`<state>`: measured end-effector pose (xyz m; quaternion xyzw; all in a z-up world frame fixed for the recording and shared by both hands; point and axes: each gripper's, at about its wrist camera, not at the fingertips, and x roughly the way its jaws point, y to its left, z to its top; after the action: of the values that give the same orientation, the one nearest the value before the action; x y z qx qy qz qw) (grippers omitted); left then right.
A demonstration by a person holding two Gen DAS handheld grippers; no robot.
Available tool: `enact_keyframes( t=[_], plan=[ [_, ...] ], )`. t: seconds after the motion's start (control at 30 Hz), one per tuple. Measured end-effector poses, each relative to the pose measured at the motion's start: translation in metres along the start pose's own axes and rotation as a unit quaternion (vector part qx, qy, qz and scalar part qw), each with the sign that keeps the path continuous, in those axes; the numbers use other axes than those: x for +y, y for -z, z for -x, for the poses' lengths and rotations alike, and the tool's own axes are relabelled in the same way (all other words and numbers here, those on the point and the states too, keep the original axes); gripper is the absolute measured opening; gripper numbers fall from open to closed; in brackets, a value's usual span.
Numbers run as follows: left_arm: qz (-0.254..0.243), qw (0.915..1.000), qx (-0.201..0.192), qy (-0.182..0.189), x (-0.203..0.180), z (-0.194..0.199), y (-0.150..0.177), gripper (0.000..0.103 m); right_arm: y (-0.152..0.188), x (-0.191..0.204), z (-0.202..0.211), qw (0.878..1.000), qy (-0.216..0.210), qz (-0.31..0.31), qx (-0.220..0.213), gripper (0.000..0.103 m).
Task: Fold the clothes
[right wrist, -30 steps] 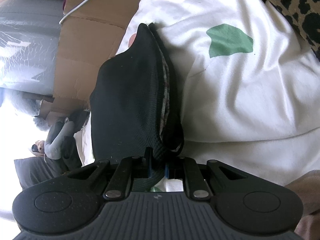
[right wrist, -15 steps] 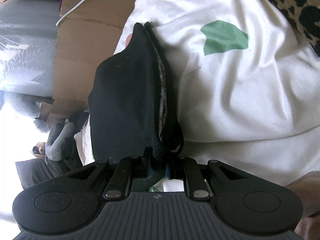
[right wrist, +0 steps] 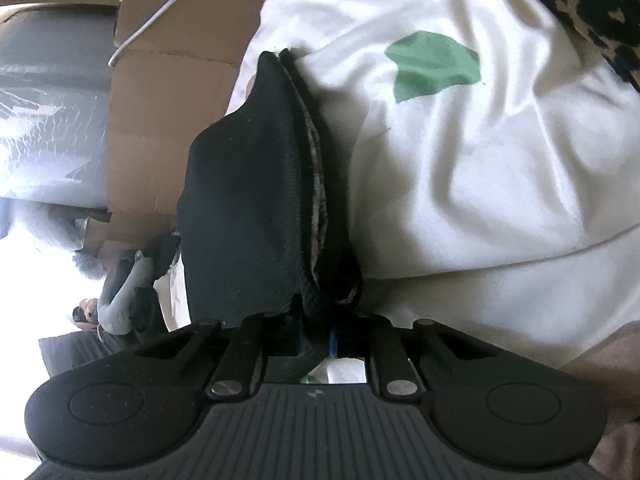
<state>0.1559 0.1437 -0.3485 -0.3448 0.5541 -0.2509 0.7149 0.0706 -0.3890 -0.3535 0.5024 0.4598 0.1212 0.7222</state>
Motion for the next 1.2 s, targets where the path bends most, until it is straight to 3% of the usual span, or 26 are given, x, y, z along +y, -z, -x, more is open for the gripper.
enact_keyframes(
  t=[0.53, 0.93, 1.03, 1.2],
  plan=[
    [-0.019, 0.9988, -0.017, -0.043, -0.009, 0.040, 0.010, 0.007, 0.032, 0.022, -0.006, 0.995, -0.002, 0.057, 0.084, 0.008],
    [0.009, 0.9955, -0.042, -0.084, 0.006, 0.090, 0.026, 0.006, 0.070, 0.052, -0.031, 0.979, -0.011, 0.129, 0.160, 0.008],
    [0.017, 0.9944, -0.039, -0.096, 0.014, 0.101, 0.029, 0.006, 0.075, 0.057, -0.032, 0.976, -0.004, 0.146, 0.164, 0.008],
    [0.002, 0.9937, -0.003, -0.112, 0.015, 0.099, 0.039, 0.006, 0.069, 0.053, -0.020, 0.978, 0.011, 0.147, 0.145, 0.007]
  ],
)
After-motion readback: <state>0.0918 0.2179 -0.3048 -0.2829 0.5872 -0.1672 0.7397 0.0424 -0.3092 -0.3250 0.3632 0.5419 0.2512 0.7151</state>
